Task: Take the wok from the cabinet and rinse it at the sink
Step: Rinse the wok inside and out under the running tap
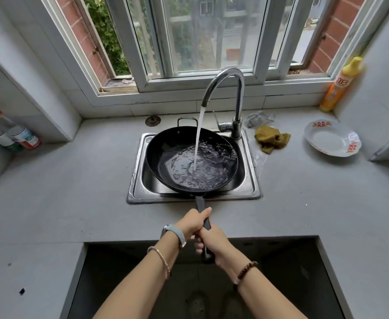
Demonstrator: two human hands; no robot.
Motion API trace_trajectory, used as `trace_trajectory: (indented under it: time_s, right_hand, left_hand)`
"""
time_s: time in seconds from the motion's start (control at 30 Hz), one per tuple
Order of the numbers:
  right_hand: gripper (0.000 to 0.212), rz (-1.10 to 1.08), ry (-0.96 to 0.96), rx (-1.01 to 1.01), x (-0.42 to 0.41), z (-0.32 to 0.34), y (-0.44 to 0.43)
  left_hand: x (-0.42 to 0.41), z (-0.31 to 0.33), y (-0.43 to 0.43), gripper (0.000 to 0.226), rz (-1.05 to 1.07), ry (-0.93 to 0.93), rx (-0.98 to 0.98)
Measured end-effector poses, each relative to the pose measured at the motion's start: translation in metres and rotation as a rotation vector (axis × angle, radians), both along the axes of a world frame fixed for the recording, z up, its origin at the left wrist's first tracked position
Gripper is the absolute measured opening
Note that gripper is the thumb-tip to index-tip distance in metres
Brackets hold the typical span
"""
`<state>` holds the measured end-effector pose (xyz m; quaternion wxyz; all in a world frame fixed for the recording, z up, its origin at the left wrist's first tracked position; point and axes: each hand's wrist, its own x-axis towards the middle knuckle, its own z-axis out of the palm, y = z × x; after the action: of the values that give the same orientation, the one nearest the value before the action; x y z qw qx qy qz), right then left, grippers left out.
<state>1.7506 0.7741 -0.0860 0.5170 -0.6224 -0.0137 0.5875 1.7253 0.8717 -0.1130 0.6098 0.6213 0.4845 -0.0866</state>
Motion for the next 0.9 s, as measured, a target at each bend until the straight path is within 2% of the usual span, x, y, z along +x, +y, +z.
trace_trajectory:
  time_s: [0.13,0.3,0.4,0.5,0.63,0.73,0.9]
  right_hand:
    - [0.011,0.042,-0.103,-0.069,-0.008,-0.003,0.008]
    - [0.022,0.057,-0.319,-0.141,-0.027,-0.004,0.028]
    - [0.024,0.071,-0.385,-0.158,-0.034,-0.003,0.034]
    - [0.021,0.073,-0.335,-0.154,-0.032,-0.002,0.034]
    - [0.009,0.042,-0.159,-0.102,-0.021,-0.001,0.023]
    - [0.013,0.013,-0.051,-0.068,-0.011,0.003,0.012]
    - [0.013,0.000,-0.008,-0.040,-0.001,0.003,0.003]
  left_hand:
    - [-0.012,0.001,0.004,0.044,0.070,-0.067,-0.153]
    - [-0.031,0.002,0.017,0.041,0.117,-0.132,-0.285]
    - [-0.037,0.000,0.023,0.037,0.170,-0.186,-0.348]
    - [-0.036,-0.002,0.024,0.037,0.166,-0.170,-0.333]
    - [-0.024,0.002,0.016,0.041,0.086,-0.062,-0.183]
    - [-0.009,0.001,0.008,0.043,0.043,0.005,-0.040]
    - [0.004,-0.002,-0.001,0.042,0.029,0.028,0.046]
